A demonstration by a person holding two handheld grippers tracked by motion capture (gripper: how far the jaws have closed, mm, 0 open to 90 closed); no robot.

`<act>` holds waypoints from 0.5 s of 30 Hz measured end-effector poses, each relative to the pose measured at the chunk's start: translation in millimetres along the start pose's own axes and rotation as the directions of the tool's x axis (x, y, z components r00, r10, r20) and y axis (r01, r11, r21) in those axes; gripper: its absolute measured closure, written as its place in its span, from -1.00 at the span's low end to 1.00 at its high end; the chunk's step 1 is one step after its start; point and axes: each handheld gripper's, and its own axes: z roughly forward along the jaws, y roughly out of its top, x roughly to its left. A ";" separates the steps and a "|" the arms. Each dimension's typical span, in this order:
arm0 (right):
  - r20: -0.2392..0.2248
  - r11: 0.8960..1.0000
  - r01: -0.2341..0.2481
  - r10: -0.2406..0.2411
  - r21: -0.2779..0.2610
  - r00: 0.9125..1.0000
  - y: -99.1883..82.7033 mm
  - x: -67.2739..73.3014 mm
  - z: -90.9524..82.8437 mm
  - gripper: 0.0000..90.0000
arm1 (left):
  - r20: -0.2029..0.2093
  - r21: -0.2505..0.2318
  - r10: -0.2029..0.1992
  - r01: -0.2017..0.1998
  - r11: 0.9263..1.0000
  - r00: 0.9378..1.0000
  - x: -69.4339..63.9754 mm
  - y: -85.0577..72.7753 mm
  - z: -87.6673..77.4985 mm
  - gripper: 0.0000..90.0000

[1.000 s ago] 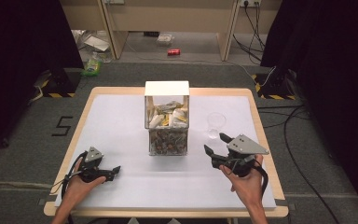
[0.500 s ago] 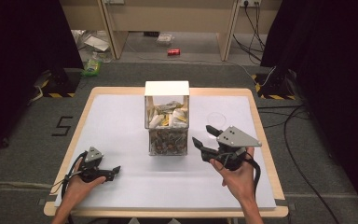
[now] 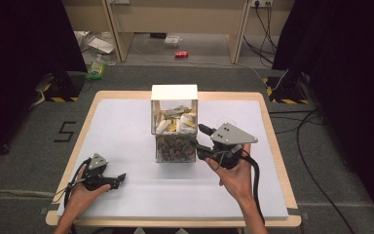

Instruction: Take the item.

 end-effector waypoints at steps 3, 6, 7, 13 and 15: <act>-0.005 1.000 0.004 -0.004 0.001 1.000 2.9 0.8 6.8 0.20 | 0.000 0.000 0.000 0.000 1.000 1.000 0.0 0.0 0.0 -0.83; -0.004 1.000 0.008 -0.008 0.007 1.000 4.5 1.1 14.0 0.22 | 0.000 -0.001 0.000 0.000 1.000 1.000 0.0 0.0 0.0 -0.83; -0.007 1.000 0.010 -0.010 0.007 1.000 4.8 1.1 16.4 0.23 | 0.000 0.000 0.000 0.000 1.000 1.000 0.0 0.0 0.0 -0.83; -0.014 0.999 0.031 -0.031 0.034 0.999 6.1 2.7 28.6 0.25 | 0.000 0.000 0.000 0.000 1.000 1.000 0.0 0.0 0.0 -0.83; -0.013 0.998 0.037 -0.036 0.044 0.999 7.0 2.0 32.2 0.26 | 0.000 0.000 0.000 0.000 1.000 1.000 0.0 0.0 0.0 -0.83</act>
